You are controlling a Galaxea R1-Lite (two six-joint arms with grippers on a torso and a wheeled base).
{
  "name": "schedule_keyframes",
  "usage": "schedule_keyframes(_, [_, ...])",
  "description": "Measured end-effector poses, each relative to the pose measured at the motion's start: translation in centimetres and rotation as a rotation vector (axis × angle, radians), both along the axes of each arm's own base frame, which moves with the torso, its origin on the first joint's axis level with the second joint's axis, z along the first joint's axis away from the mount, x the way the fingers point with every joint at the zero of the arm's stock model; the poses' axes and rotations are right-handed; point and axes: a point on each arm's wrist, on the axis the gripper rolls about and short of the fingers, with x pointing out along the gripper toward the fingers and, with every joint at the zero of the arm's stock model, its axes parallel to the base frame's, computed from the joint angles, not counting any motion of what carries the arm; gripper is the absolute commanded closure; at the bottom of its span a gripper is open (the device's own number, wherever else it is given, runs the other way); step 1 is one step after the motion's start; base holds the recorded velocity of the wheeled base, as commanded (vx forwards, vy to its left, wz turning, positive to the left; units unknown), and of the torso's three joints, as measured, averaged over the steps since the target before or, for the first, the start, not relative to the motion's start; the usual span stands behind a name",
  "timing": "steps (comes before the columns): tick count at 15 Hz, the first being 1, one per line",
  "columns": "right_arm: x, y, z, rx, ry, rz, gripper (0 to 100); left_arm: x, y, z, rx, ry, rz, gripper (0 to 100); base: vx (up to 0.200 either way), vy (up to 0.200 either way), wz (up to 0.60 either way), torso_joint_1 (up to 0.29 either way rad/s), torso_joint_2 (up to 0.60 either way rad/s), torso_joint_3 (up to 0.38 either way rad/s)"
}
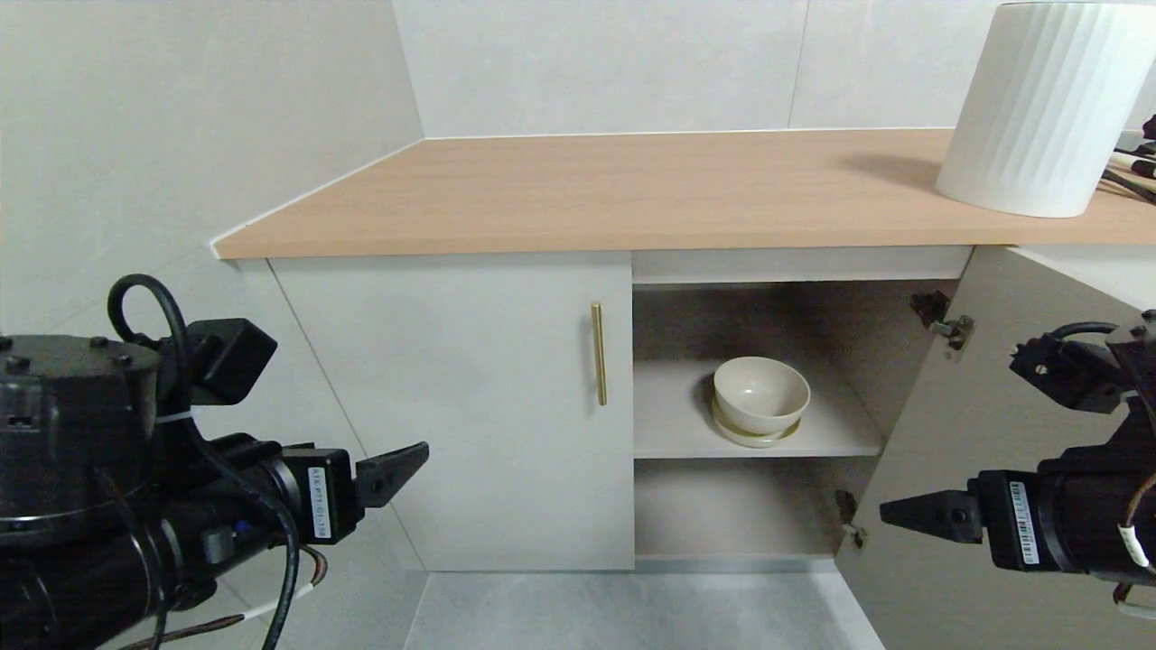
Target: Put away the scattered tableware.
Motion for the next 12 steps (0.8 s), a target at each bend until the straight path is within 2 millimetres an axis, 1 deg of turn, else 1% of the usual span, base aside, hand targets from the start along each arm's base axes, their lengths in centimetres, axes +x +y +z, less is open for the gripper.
schedule_keyframes(3, [-0.35,-0.04,0.12,0.004,-0.008,0.009,0,-0.04,0.02,0.04,-0.003,-0.002,0.0,0,-0.2,0.0,0.0,-0.001,0.0,0.002])
schedule_keyframes(12, [-0.51,-0.09,0.03,0.006,-0.004,0.015,0,-0.15,0.07,-0.2,0.001,0.005,0.0,0,-0.2,0.0,0.0,0.001,0.0,0.003])
